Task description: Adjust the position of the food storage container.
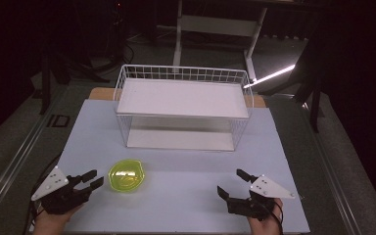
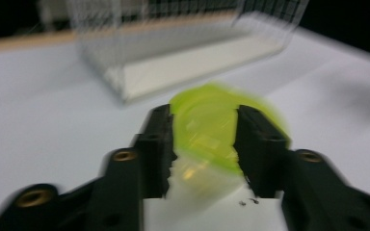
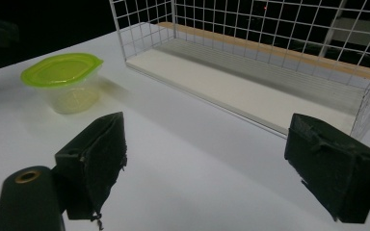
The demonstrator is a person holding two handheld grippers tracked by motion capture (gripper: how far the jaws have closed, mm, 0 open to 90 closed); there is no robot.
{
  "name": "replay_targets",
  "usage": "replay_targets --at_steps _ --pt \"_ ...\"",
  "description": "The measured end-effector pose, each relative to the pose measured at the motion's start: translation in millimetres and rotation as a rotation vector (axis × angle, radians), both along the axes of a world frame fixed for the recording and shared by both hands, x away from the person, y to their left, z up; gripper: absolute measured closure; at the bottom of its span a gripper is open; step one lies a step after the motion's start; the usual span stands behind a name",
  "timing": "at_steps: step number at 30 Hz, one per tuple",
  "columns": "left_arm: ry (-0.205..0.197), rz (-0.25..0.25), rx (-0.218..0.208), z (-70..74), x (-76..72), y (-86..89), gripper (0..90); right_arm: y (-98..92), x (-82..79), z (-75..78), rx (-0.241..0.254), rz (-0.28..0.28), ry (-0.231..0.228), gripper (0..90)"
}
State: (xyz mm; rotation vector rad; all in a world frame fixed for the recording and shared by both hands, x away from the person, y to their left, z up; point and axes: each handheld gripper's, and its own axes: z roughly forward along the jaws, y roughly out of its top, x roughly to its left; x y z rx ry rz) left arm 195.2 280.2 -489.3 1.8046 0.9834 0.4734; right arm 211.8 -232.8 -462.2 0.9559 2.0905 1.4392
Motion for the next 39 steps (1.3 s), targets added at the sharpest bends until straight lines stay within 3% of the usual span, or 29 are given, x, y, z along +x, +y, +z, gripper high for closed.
replay_targets --at_steps 1,2,4,5,9,11,19,26,29,30,39 --pt "0.033 0.031 0.042 -1.4 1.4 -1.6 75.4 0.0 -0.2 0.0 -0.001 0.0 -0.001 14.5" --pt "0.072 0.033 0.054 -3.8 3.6 -2.2 81.1 0.0 -0.3 0.1 0.002 0.0 -0.002 14.5" --pt "0.105 0.045 0.057 -8.7 6.2 -2.3 87.8 0.1 -0.5 0.3 0.004 0.002 -0.006 14.5" --pt "0.105 0.045 0.057 -8.7 6.2 -2.3 89.6 0.1 -0.5 0.3 0.004 0.002 -0.006 14.5" --pt "0.204 0.039 0.115 -19.6 12.7 -8.9 90.0 0.8 -0.8 0.4 0.004 0.005 -0.005 14.5" --pt "0.247 0.011 0.141 -27.5 15.4 -16.4 90.0 0.4 -0.9 0.5 0.007 0.005 -0.008 14.5" --pt "0.265 -0.001 0.143 -34.3 29.0 -31.8 90.0 0.2 -1.5 0.2 0.014 0.004 -0.001 14.5" --pt "0.284 -0.036 0.128 -38.8 51.8 -44.4 90.0 -1.5 -0.5 -1.5 0.013 -0.002 0.01 14.5" --pt "0.28 -0.059 0.107 -38.5 63.5 -57.6 90.0 -1.3 0.0 -2.1 0.014 -0.005 0.015 14.5" --pt "0.269 -0.087 0.121 -36.8 68.2 -66.7 90.0 -1.1 -0.3 -2.2 0.012 -0.007 0.014 14.5" --pt "0.277 -0.107 0.126 -39.8 85.3 -87.7 90.0 -0.3 0.2 -3.9 0.009 -0.007 0.026 14.6"
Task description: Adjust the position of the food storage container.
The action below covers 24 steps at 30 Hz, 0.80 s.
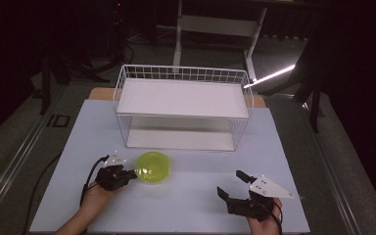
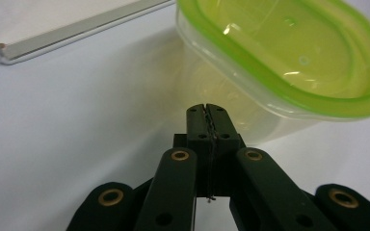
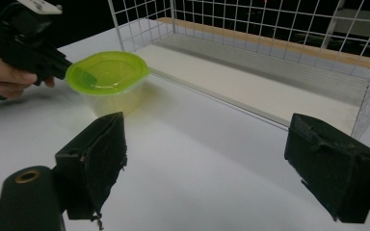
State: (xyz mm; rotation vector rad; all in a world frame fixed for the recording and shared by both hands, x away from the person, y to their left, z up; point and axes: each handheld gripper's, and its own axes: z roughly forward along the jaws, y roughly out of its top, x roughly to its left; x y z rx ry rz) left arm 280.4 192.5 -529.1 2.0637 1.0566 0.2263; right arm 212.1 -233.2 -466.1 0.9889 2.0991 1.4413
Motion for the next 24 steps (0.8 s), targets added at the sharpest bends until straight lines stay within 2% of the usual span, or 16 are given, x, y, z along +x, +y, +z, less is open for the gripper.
replay_targets --at_steps 5,8,10,12,15,17,20,24 --pt "0.016 0.02 0.006 -0.2 3.2 1.0 90.0 -0.3 0.3 0.4 0.004 -0.002 -0.001 14.5" --pt "0.027 0.032 -0.007 0.2 1.8 1.2 90.0 -0.1 1.6 -0.5 0.003 0.003 0.003 14.5" --pt "0.028 0.029 -0.006 0.0 2.1 0.1 90.0 0.4 1.6 -0.6 0.004 0.004 0.004 14.5" --pt "0.037 0.022 -0.025 -0.3 3.9 -1.6 90.0 0.8 1.2 -0.3 0.0 0.007 0.003 14.5" --pt "0.049 0.016 -0.04 -1.3 7.9 -7.9 90.0 1.0 0.8 -0.2 0.005 0.009 0.005 14.5" --pt "0.05 0.01 -0.035 -1.4 8.3 -10.6 90.0 1.1 0.8 -0.2 0.003 0.008 0.005 14.5" --pt "0.047 -0.021 -0.014 -2.0 9.0 -24.4 90.0 1.0 1.2 -0.7 0.002 0.008 0.007 14.6" --pt "0.047 -0.03 -0.017 -2.3 11.4 -34.2 90.0 1.0 0.5 -0.2 0.001 0.01 0.004 14.6"
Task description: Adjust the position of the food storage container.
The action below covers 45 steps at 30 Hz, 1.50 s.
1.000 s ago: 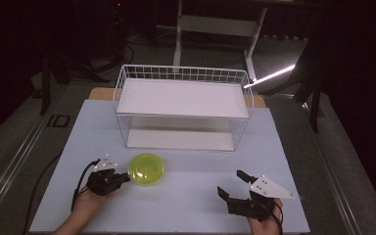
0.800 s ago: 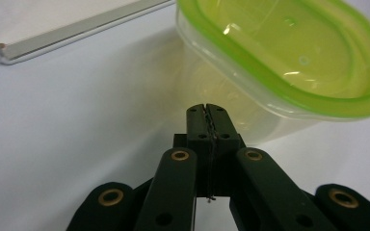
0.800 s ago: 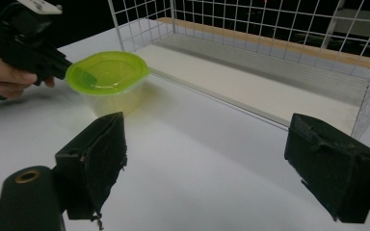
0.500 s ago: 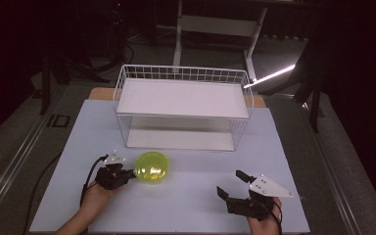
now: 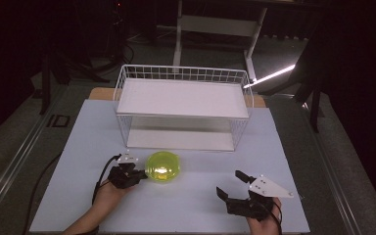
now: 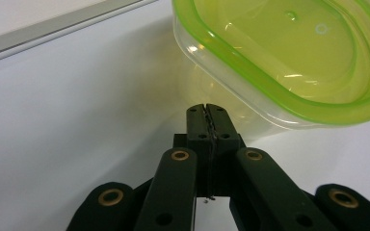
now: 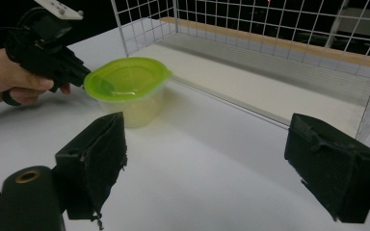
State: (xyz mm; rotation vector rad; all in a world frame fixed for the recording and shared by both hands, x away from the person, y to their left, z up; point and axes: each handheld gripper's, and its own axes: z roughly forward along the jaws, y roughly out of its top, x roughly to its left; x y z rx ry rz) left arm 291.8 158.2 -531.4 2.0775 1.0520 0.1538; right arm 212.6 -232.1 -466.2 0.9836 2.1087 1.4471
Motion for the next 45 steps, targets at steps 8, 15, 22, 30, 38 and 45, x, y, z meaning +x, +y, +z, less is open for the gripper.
replay_targets --at_steps 8,15,22,30,38,45 --pt "-0.016 -0.014 0.003 0.8 9.1 -23.9 90.0 1.6 0.2 -1.2 -0.003 0.01 0.005 14.6" --pt "-0.006 -0.023 -0.007 -4.1 16.6 -40.8 90.0 0.4 0.1 -0.9 0.001 0.01 0.006 14.6" --pt "0.0 -0.031 -0.022 -6.3 18.7 -47.2 90.0 0.3 0.1 -1.2 0.003 0.011 0.007 14.6" --pt "-0.02 -0.025 -0.021 0.6 15.0 -36.0 90.0 1.6 1.0 -2.4 -0.005 0.015 0.012 14.7" --pt "-0.052 -0.051 -0.071 11.2 -4.4 -15.7 90.0 4.5 -0.2 -2.0 -0.025 0.019 0.001 14.6" --pt "-0.1 -0.077 -0.166 30.7 -30.2 10.0 77.9 7.0 -0.6 -2.3 -0.031 0.023 0.005 14.6"
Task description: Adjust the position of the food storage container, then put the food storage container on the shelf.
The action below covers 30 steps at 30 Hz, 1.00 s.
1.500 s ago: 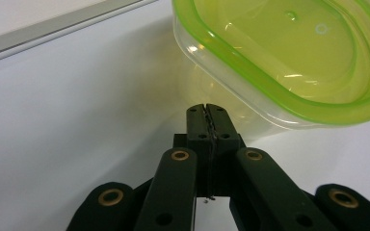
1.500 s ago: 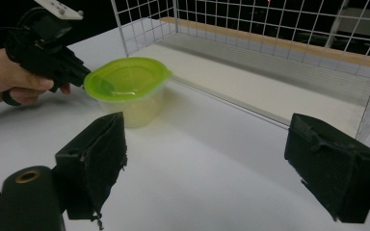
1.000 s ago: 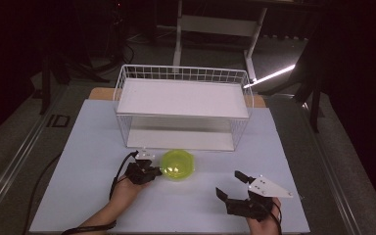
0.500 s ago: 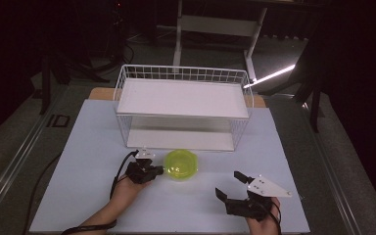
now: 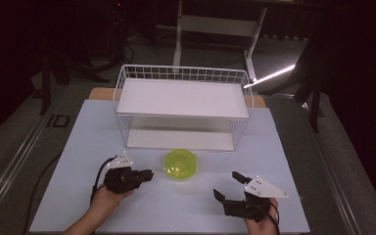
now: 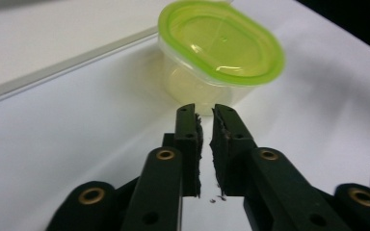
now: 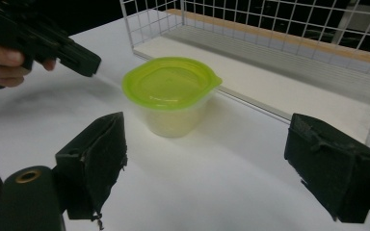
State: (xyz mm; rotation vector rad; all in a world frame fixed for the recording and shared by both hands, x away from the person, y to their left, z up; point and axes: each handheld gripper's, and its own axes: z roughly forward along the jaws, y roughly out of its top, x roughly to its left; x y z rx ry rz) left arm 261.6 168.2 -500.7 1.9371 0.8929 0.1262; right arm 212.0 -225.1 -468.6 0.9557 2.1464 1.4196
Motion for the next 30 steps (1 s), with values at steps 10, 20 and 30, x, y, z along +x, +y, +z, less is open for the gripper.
replay_targets --at_steps 10,20,30 --pt "-0.004 -0.012 -0.034 4.7 -23.5 9.2 29.0 13.8 -4.2 -1.3 -0.043 0.059 0.0 15.5" --pt "-0.027 0.002 -0.052 18.8 -27.5 5.8 4.0 26.6 -10.7 5.1 -0.039 0.107 -0.008 15.5" --pt "-0.057 -0.043 -0.056 39.6 -24.2 -8.7 2.8 29.6 -9.5 23.1 -0.002 0.119 0.006 15.5"
